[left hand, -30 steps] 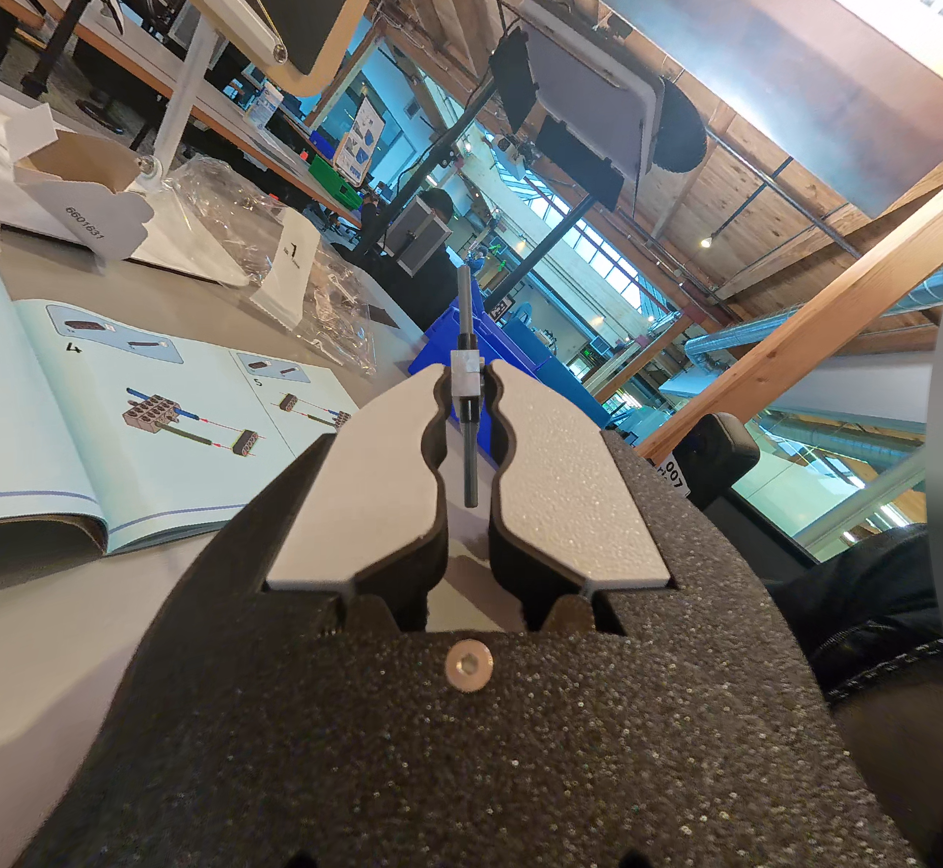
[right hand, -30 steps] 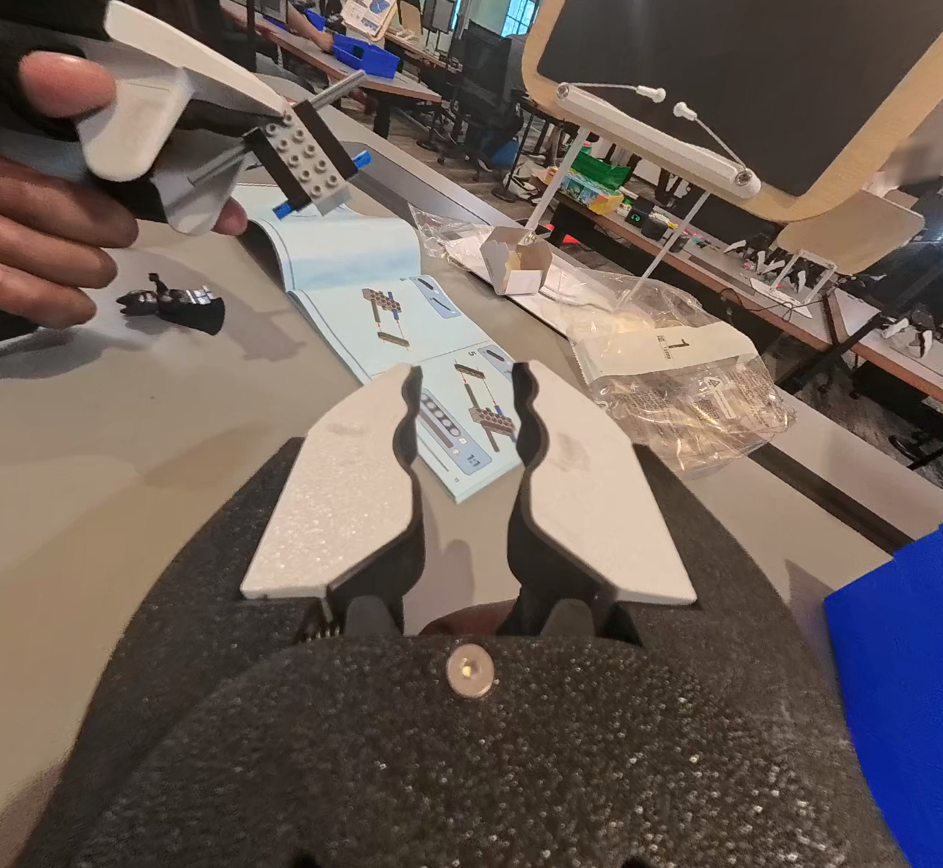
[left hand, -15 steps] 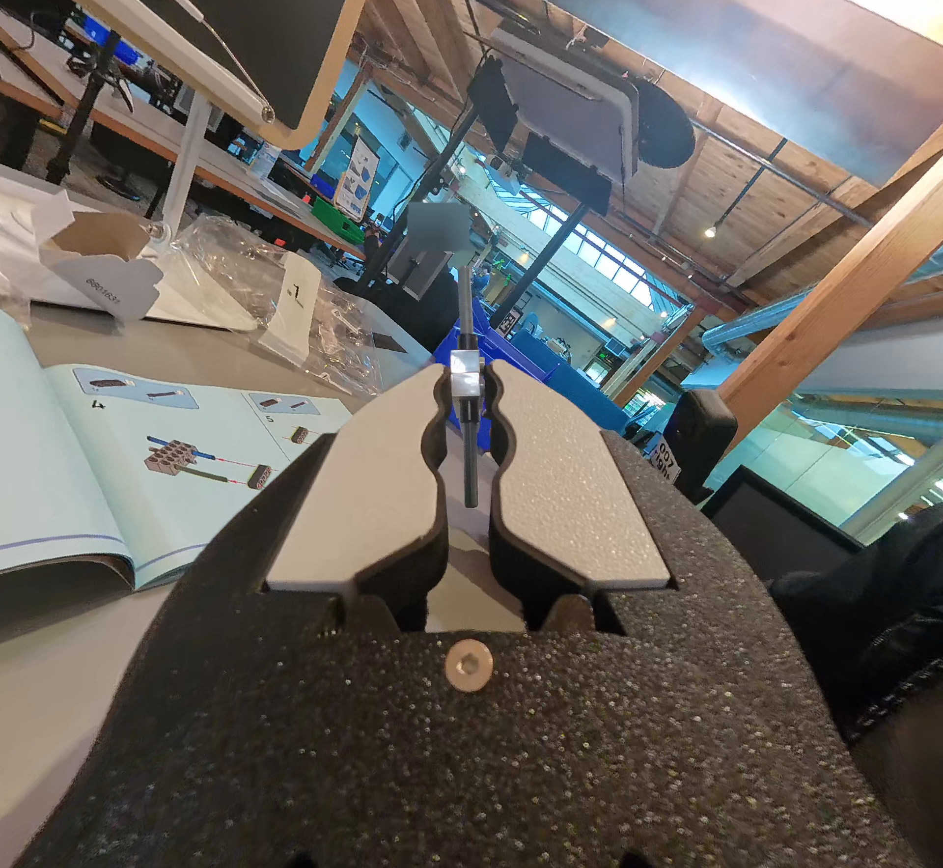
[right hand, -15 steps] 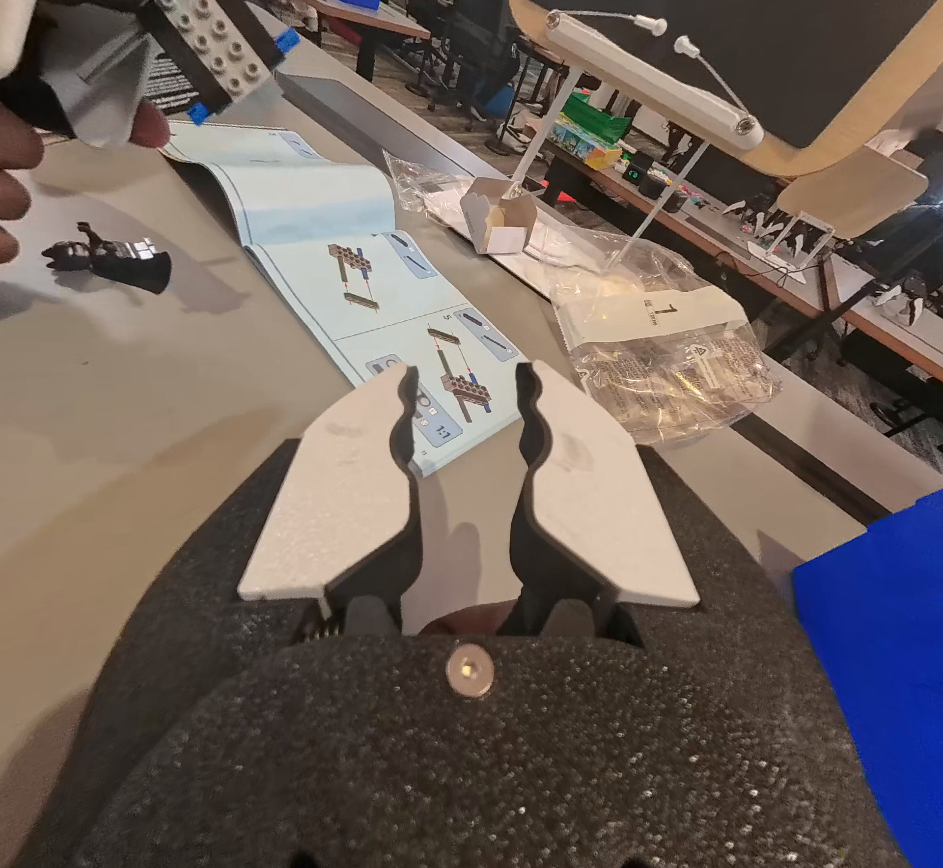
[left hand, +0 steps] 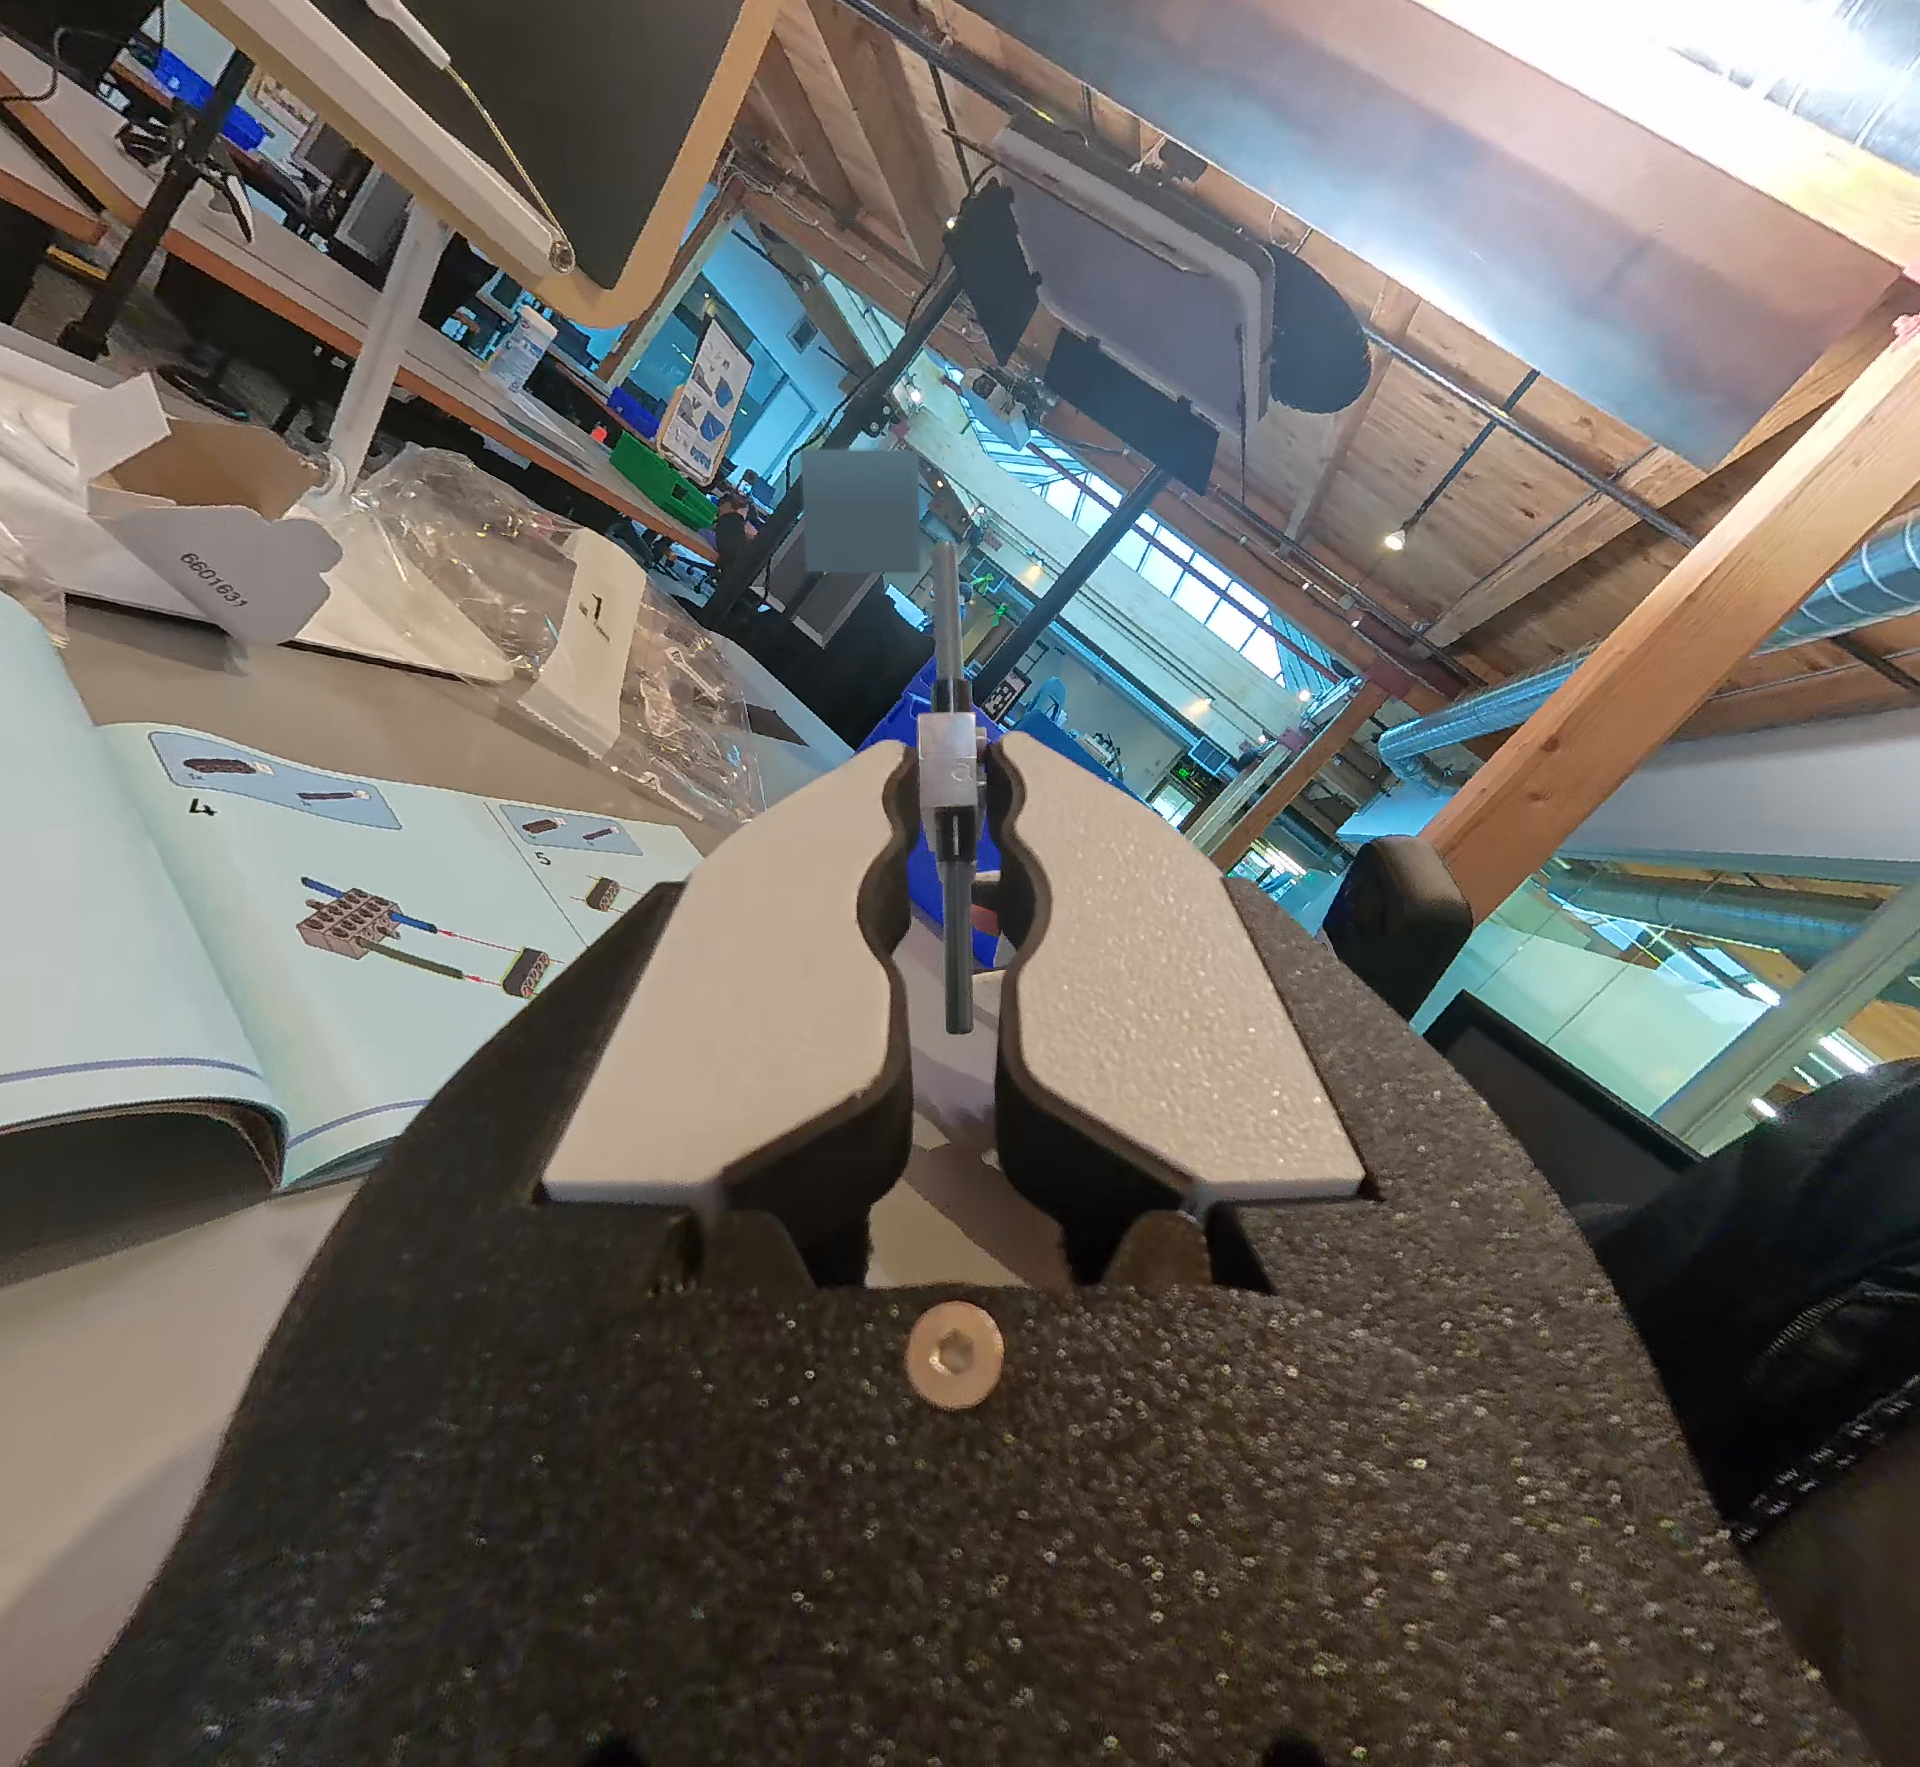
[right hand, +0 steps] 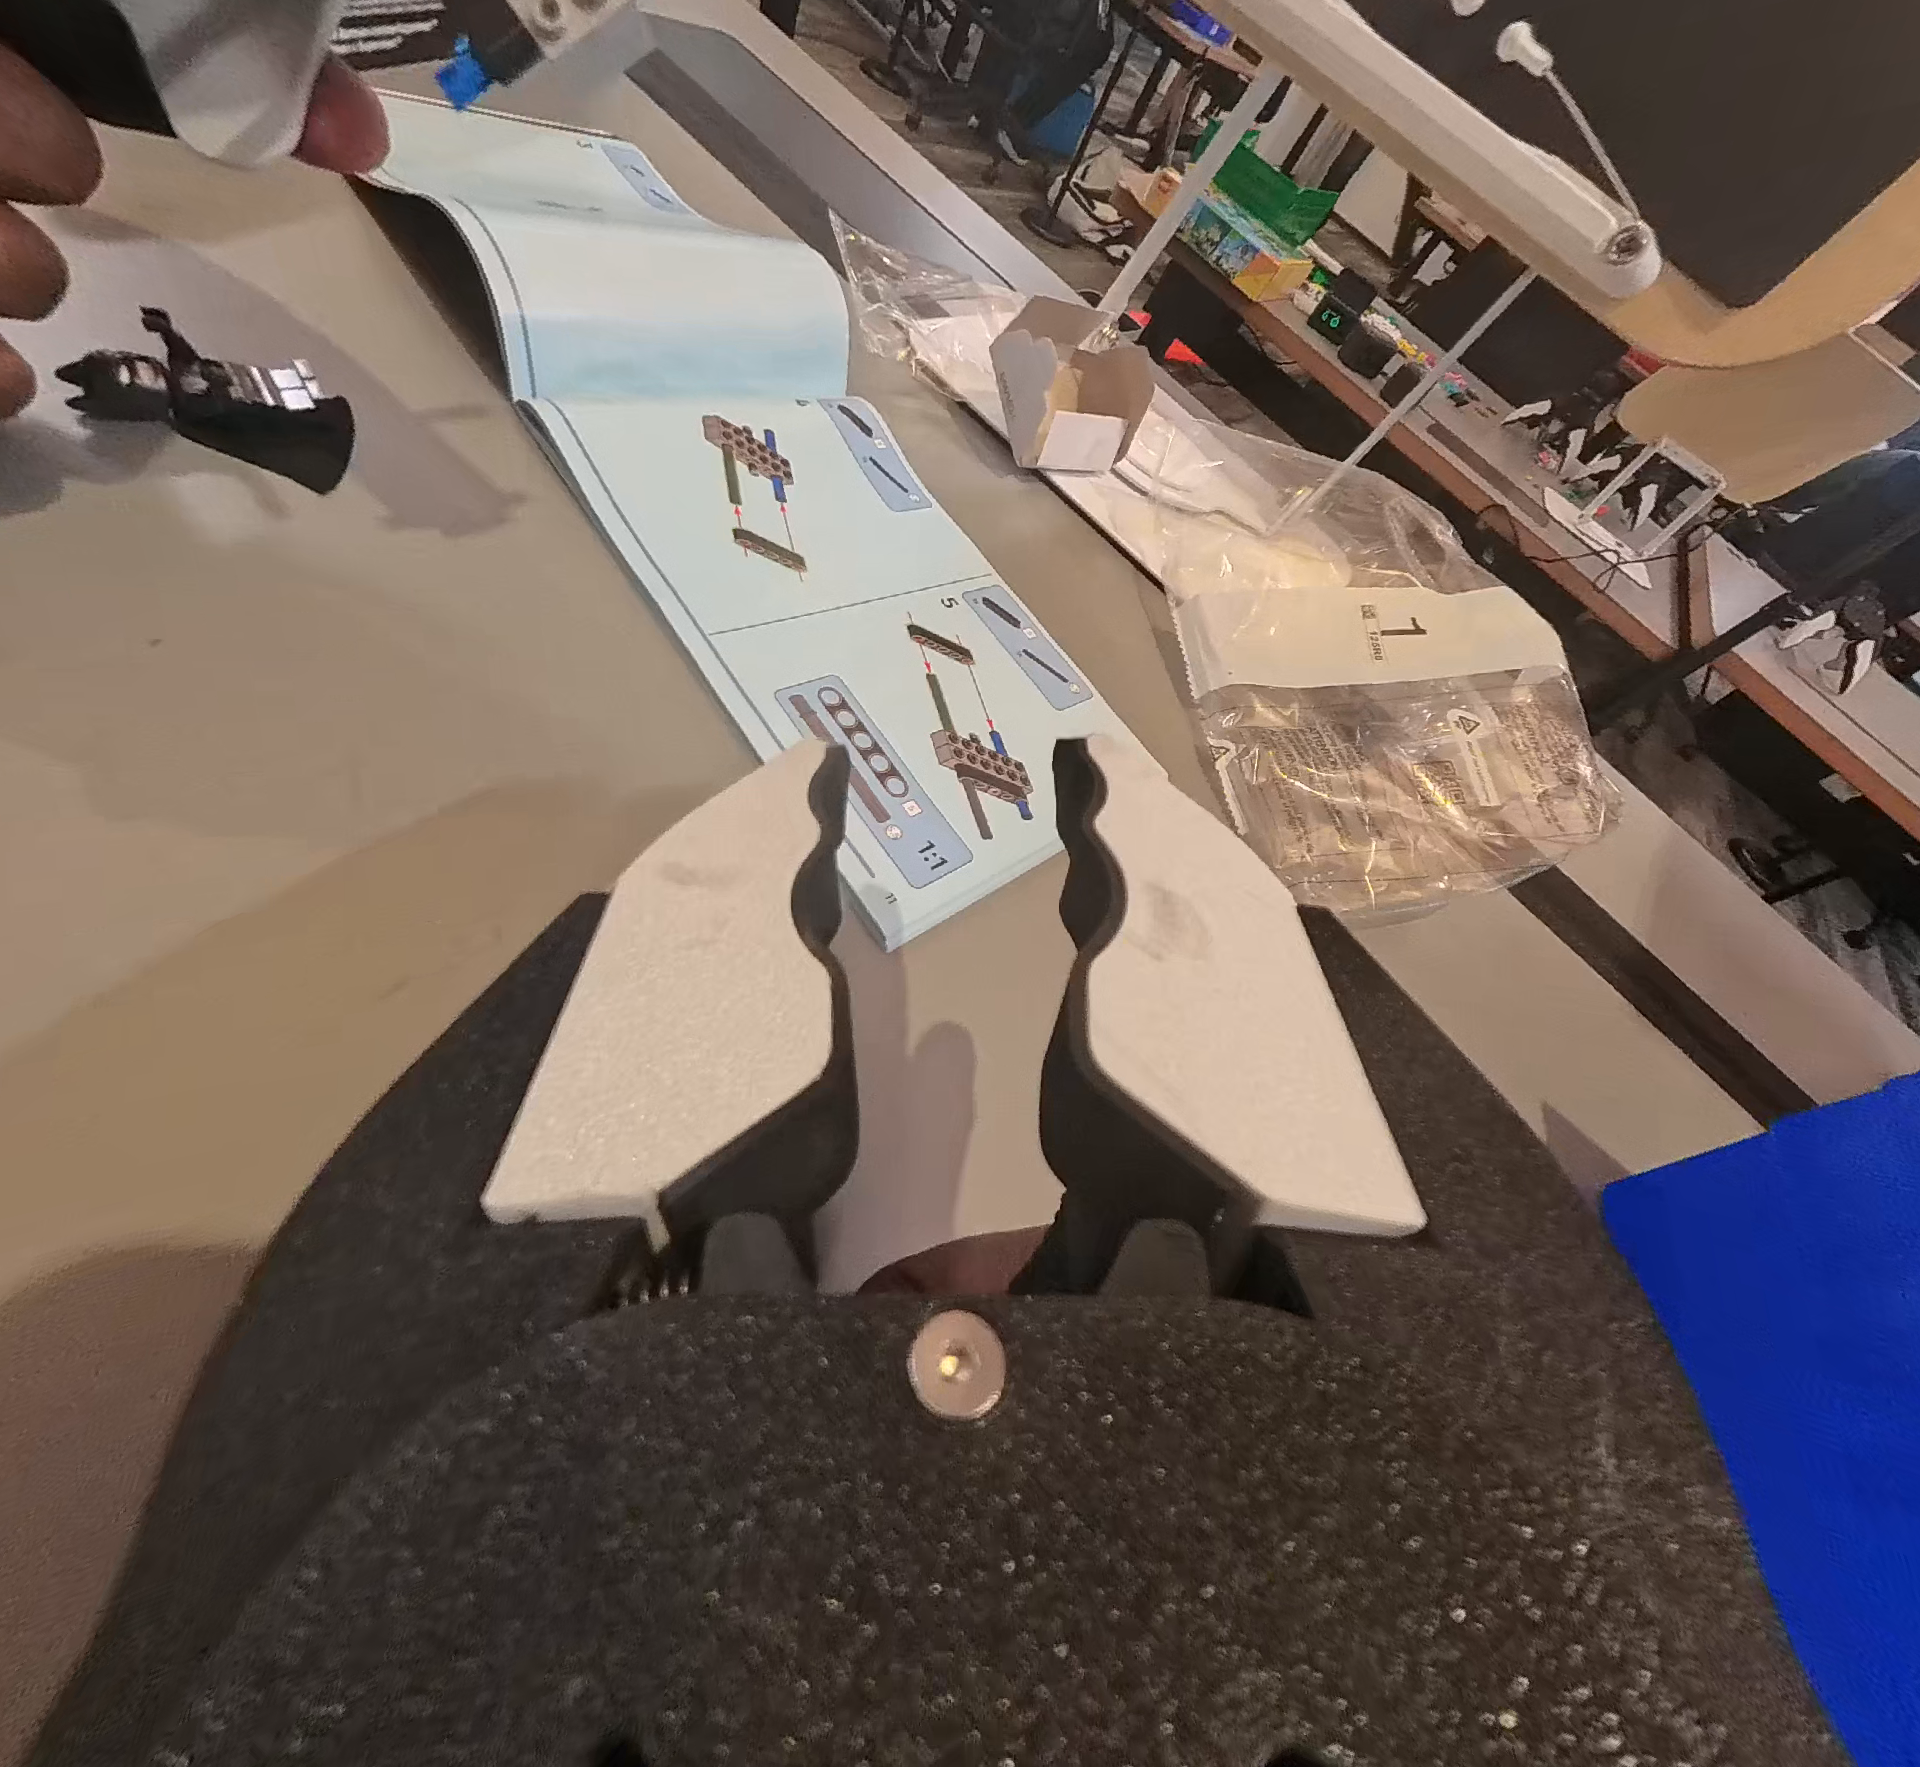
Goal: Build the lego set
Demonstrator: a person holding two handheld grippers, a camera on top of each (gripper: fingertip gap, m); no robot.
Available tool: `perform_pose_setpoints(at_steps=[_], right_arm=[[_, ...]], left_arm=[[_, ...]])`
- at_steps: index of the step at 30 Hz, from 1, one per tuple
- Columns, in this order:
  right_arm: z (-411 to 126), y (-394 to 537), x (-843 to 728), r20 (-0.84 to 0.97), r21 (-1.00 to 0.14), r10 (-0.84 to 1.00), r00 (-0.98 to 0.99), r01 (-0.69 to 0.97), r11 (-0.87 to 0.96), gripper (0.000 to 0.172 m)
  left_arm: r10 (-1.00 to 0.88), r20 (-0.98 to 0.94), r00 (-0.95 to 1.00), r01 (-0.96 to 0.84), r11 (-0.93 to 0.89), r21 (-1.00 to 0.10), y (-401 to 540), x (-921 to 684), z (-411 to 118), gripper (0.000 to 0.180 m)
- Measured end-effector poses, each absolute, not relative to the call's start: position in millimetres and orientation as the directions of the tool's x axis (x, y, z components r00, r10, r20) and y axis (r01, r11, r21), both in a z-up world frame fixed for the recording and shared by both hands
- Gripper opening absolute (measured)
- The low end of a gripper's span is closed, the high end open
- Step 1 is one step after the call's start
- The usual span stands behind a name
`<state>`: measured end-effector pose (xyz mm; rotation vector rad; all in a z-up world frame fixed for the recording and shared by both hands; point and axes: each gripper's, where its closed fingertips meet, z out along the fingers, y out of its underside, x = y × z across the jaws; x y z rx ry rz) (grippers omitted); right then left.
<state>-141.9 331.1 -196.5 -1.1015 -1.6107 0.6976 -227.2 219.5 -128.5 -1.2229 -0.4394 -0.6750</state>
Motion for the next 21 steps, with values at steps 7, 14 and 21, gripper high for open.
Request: perform_pose_setpoints(at_steps=[7,14,21], right_arm=[[-203.2,325.7,-143.6,0.483,-0.809,0.872,-0.084,0.338,0.481,0.04],[-220.6,328.9,-142.6,0.537,-0.731,0.827,-0.165,0.398,0.554,0.044],[-227.9,323.6,-142.0,0.487,-0.729,0.839,-0.242,0.416,0.544,0.047]], left_arm=[[-0.239,0.646,0.725,0.687,0.191,-0.701,219.6,-226.4,-129.3,0.012],[-0.27,0.66,0.701,0.711,0.188,-0.678,221.3,-222.7,-130.2,0.012],[-0.271,0.645,0.714,0.698,0.205,-0.686,219.2,-223.9,-125.3,0.012]])
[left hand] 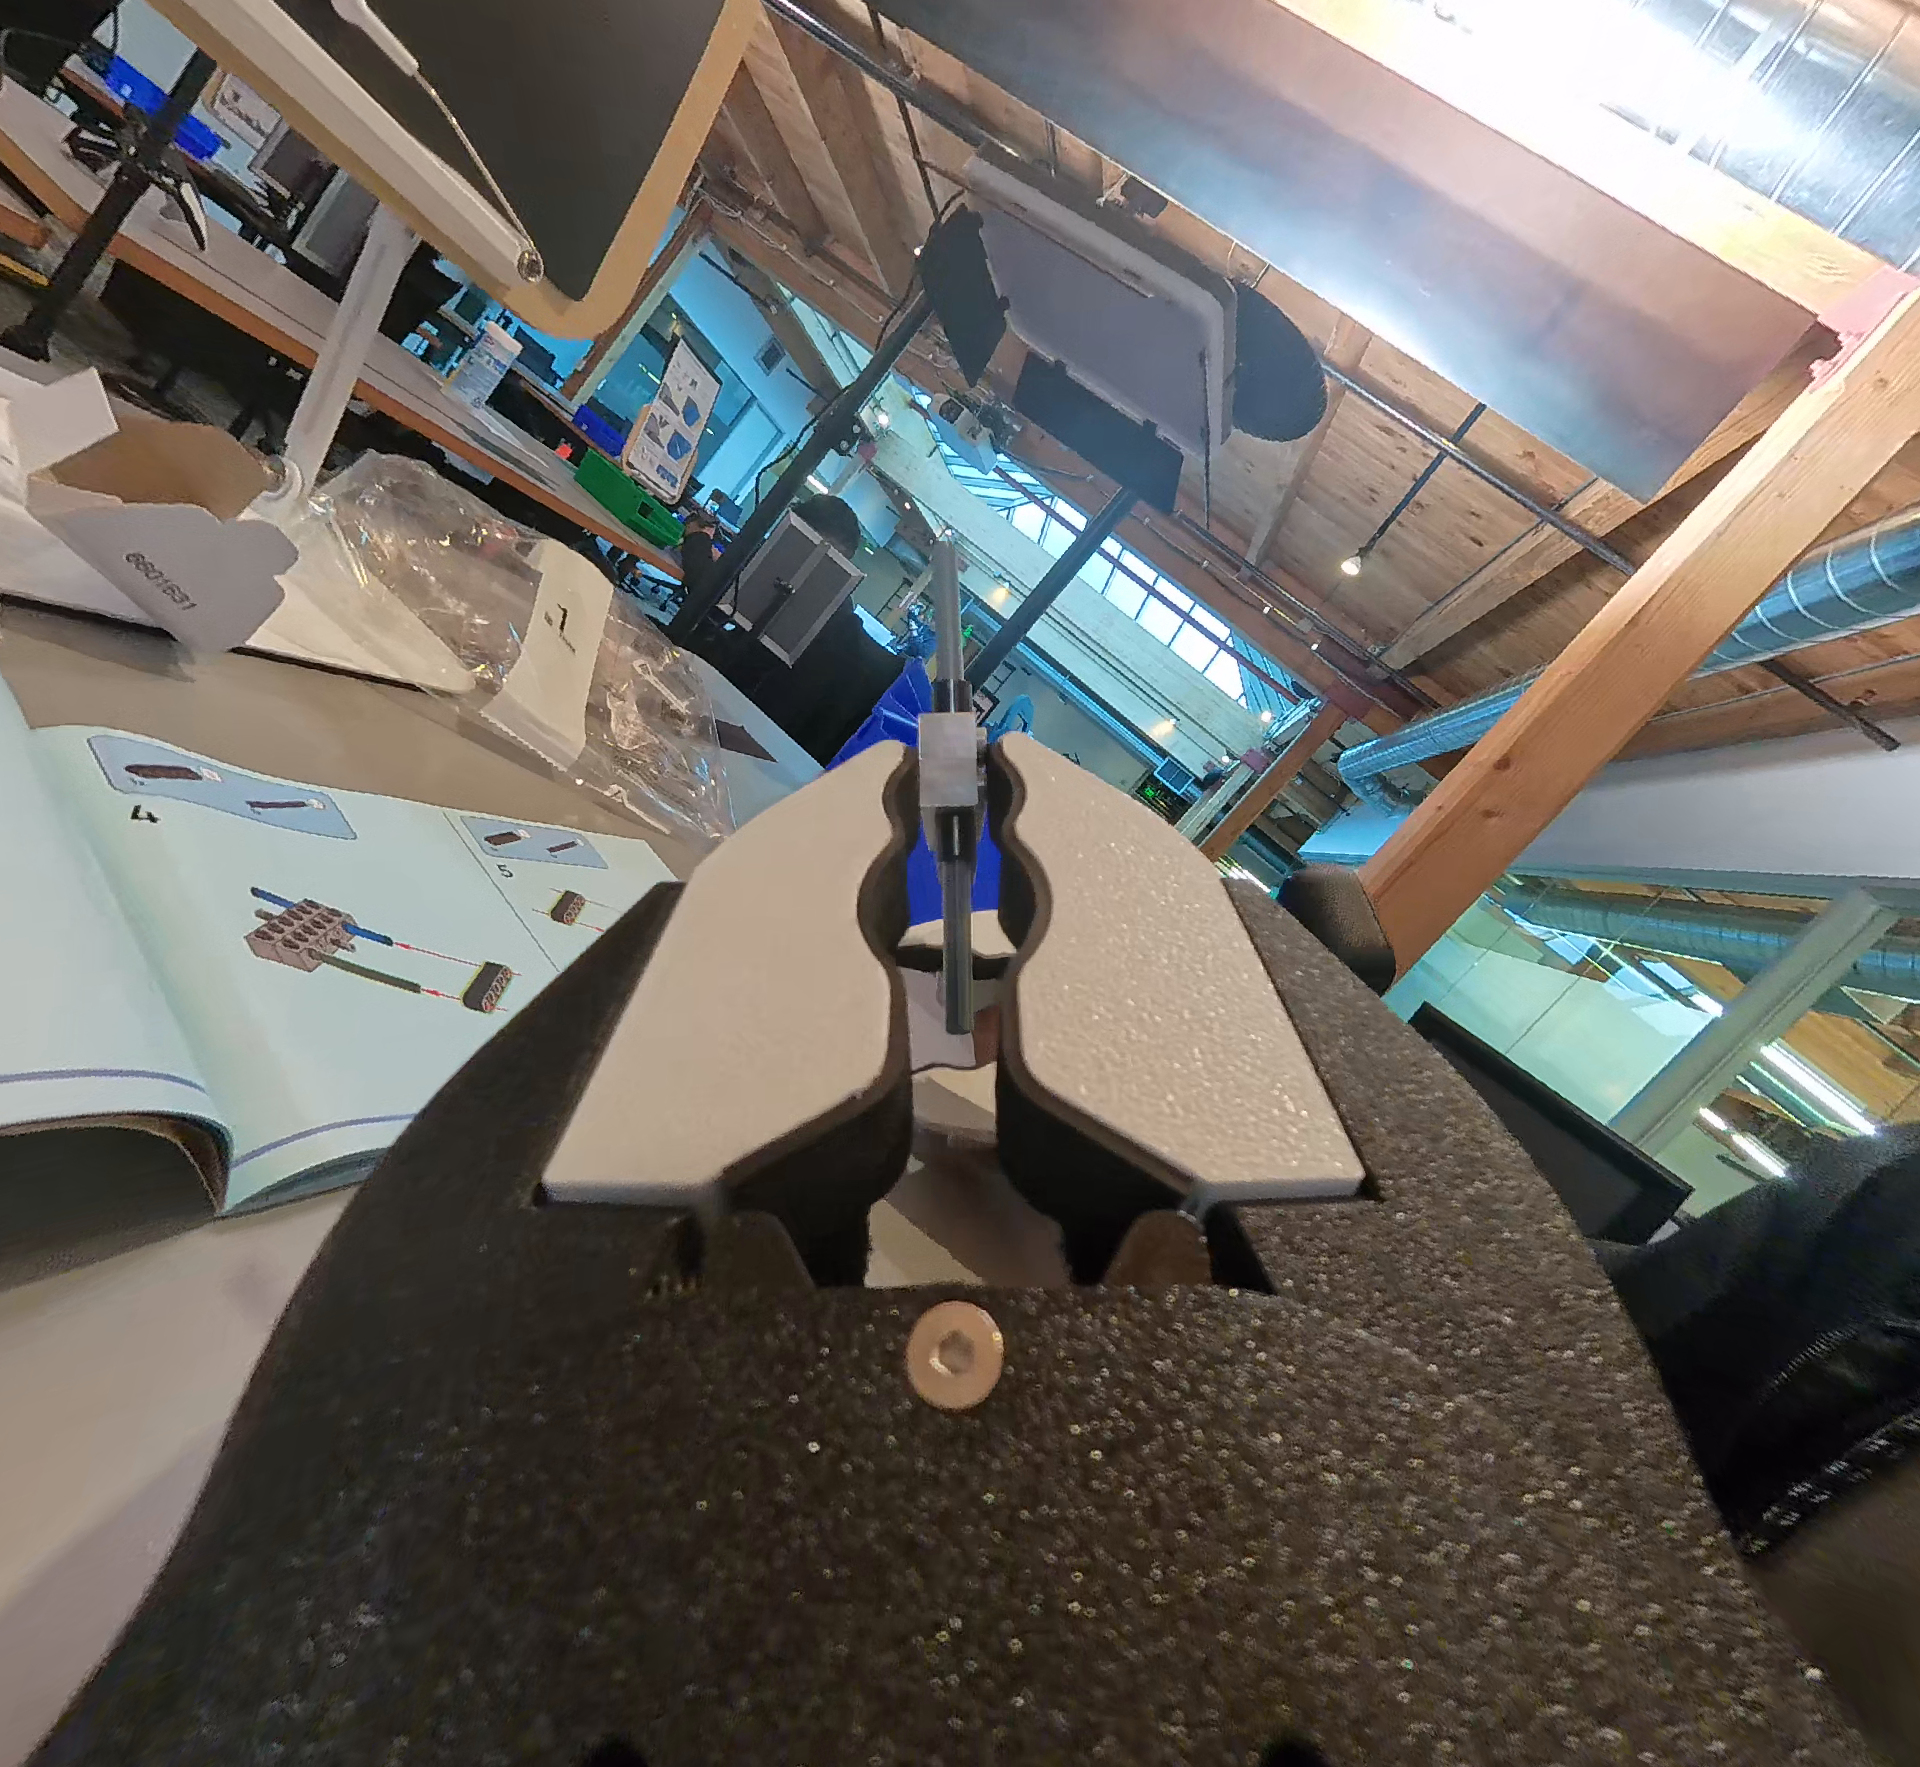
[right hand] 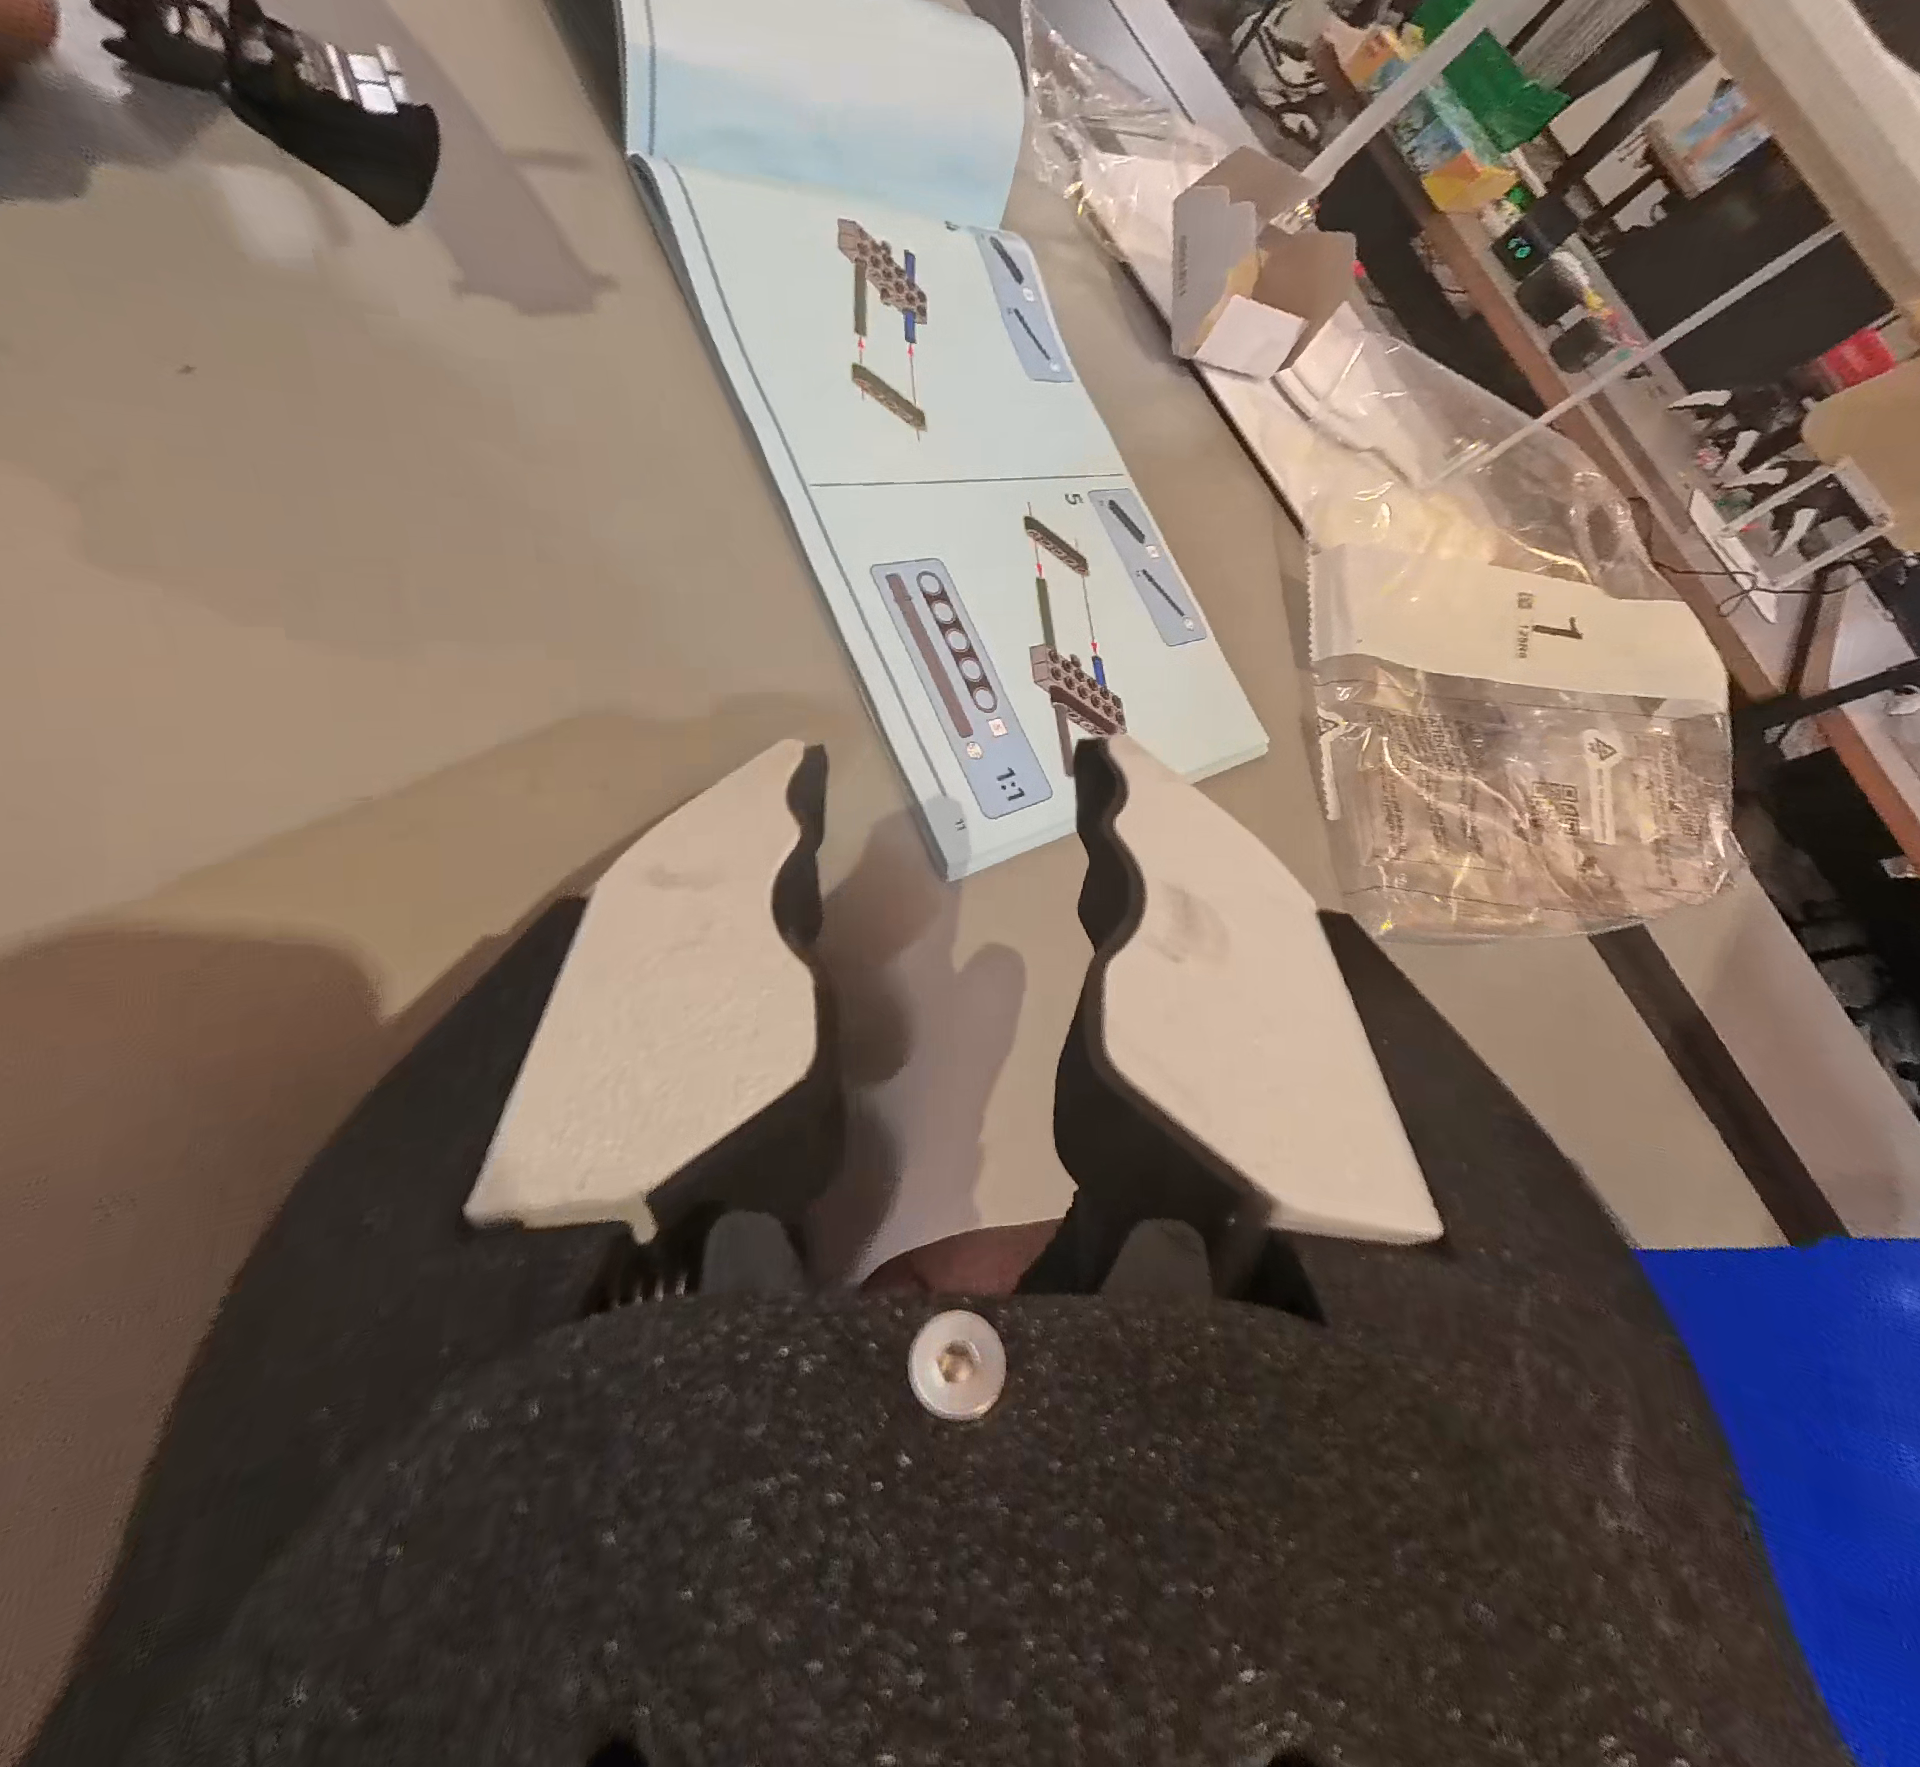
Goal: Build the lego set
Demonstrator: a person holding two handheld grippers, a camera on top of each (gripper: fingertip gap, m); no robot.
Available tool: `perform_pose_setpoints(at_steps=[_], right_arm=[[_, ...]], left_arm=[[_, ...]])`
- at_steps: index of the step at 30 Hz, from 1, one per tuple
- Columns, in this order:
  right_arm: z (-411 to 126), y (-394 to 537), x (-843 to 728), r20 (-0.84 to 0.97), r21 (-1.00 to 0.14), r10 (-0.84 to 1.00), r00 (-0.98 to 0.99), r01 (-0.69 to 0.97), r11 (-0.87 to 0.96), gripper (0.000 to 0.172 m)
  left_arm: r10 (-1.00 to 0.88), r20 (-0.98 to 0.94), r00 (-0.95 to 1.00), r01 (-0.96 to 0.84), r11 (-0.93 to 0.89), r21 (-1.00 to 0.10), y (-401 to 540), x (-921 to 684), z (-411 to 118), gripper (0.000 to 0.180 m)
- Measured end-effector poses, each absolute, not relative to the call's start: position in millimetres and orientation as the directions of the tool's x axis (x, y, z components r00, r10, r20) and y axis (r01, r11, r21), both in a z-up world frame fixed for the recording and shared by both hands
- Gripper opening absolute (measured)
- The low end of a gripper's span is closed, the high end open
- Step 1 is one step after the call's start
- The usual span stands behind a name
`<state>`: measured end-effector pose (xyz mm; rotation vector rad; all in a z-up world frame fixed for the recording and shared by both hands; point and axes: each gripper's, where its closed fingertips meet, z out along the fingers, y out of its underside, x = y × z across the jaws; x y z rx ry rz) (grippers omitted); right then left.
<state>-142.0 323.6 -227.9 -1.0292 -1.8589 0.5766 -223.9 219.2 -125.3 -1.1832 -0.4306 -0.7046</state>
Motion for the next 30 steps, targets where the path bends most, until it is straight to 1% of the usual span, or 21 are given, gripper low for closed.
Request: perform_pose_setpoints(at_steps=[3,5,7,9,13,15,17,18,19,20,22,23,26,30], right_arm=[[-235.1,320.2,-142.4,0.485,-0.702,0.827,-0.285,0.436,0.562,0.052],[-236.9,320.5,-144.6,0.468,-0.702,0.832,-0.298,0.447,0.555,0.052],[-237.5,321.2,-148.8,0.428,-0.714,0.847,-0.314,0.458,0.53,0.059],[-232.8,318.5,-156.8,0.34,-0.753,0.871,-0.354,0.452,0.478,0.059],[-201.1,324.7,-192.2,0.175,-0.842,0.902,-0.395,0.414,0.345,0.061],[-196.4,327.9,-208.5,0.136,-0.873,0.902,-0.41,0.38,0.305,0.064],[-202.2,329.5,-213.9,0.133,-0.88,0.904,-0.406,0.371,0.296,0.066],[-201.5,327.4,-212.2,0.146,-0.892,0.903,-0.403,0.34,0.296,0.064],[-201.3,322.0,-207.2,0.168,-0.896,0.891,-0.423,0.311,0.317,0.055],[-204.2,317.6,-199.9,0.217,-0.874,0.864,-0.453,0.305,0.379,0.048],[-208.6,316.7,-189.2,0.337,-0.811,0.812,-0.477,0.291,0.508,0.044],[-210.5,315.1,-185.3,0.357,-0.795,0.794,-0.491,0.287,0.535,0.042],[-227.0,310.7,-177.3,0.327,-0.773,0.772,-0.545,0.315,0.55,0.044],[-245.6,310.6,-175.2,0.314,-0.715,0.738,-0.598,0.362,0.598,0.047]], left_arm=[[-0.258,0.632,0.731,0.682,0.222,-0.697,215.2,-230.4,-118.9,0.012],[-0.242,0.609,0.756,0.654,0.248,-0.714,209.9,-237.8,-112.4,0.012],[-0.218,0.581,0.784,0.621,0.274,-0.735,204.8,-245.1,-107.7,0.012],[-0.198,0.553,0.81,0.587,0.282,-0.759,202.3,-249.7,-107.4,0.012],[-0.165,0.524,0.836,0.549,0.26,-0.794,203.5,-253.8,-117.3,0.012],[-0.161,0.531,0.832,0.555,0.258,-0.791,203.0,-256.6,-119.8,0.012],[-0.158,0.535,0.83,0.557,0.261,-0.788,201.1,-260.2,-119.8,0.012],[-0.154,0.53,0.834,0.552,0.261,-0.792,199.9,-262.0,-119.6,0.012],[-0.149,0.525,0.838,0.546,0.258,-0.797,199.1,-263.8,-120.0,0.012],[-0.152,0.521,0.84,0.543,0.248,-0.803,198.9,-264.3,-120.6,0.012],[-0.173,0.51,0.842,0.538,0.207,-0.817,200.6,-262.7,-123.0,0.012],[-0.169,0.508,0.844,0.534,0.193,-0.823,201.3,-263.9,-125.5,0.012],[-0.161,0.533,0.83,0.556,0.185,-0.81,201.4,-270.0,-133.0,0.012],[-0.168,0.562,0.81,0.587,0.209,-0.782,197.7,-276.7,-131.7,0.012]])
